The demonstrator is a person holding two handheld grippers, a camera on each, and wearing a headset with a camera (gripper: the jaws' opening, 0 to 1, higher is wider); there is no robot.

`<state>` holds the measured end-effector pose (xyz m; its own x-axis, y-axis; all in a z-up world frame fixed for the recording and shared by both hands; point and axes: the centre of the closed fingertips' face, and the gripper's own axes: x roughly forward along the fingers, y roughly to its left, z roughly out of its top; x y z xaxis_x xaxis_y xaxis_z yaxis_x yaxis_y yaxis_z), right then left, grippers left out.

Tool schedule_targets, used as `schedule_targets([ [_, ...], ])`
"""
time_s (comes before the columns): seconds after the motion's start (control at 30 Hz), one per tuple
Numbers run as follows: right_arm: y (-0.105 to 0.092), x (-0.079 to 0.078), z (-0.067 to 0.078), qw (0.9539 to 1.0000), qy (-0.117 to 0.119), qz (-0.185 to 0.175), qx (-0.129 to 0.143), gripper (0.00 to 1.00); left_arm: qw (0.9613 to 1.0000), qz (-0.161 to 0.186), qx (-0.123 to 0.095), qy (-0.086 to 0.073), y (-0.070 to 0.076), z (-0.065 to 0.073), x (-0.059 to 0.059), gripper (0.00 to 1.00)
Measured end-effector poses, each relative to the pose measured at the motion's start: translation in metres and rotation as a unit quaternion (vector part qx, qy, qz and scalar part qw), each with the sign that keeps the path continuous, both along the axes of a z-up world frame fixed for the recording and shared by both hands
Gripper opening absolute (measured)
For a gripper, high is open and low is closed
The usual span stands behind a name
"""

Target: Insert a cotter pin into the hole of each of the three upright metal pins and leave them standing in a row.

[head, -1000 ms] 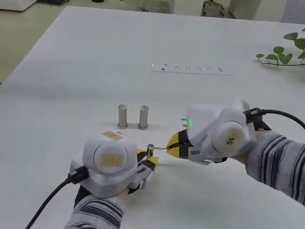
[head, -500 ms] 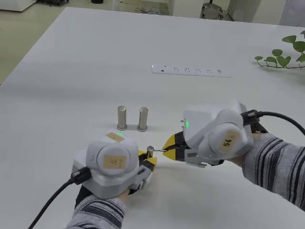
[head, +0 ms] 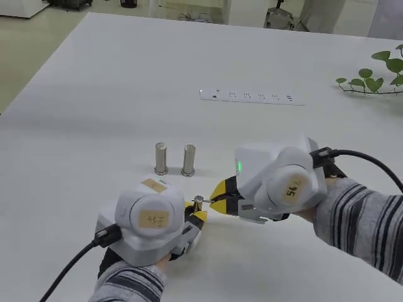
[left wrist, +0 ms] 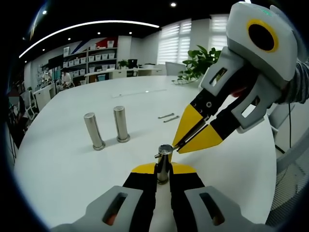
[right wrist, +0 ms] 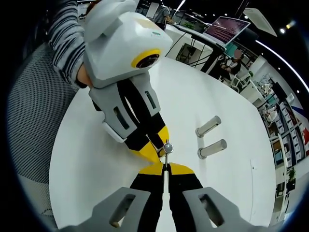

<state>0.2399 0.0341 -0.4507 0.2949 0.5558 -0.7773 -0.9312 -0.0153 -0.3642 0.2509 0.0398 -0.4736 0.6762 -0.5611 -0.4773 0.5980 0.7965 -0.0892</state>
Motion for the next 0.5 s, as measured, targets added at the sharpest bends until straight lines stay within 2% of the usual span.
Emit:
schedule_targets([
  [0.5, 0.0053, 0.0001, 0.0024, 1.0, -0.002, -0.002, 0.004, 0.01, 0.9999, -0.002, 0.007, -0.007, -0.0011, -0.0004, 0.0002, 0.05],
])
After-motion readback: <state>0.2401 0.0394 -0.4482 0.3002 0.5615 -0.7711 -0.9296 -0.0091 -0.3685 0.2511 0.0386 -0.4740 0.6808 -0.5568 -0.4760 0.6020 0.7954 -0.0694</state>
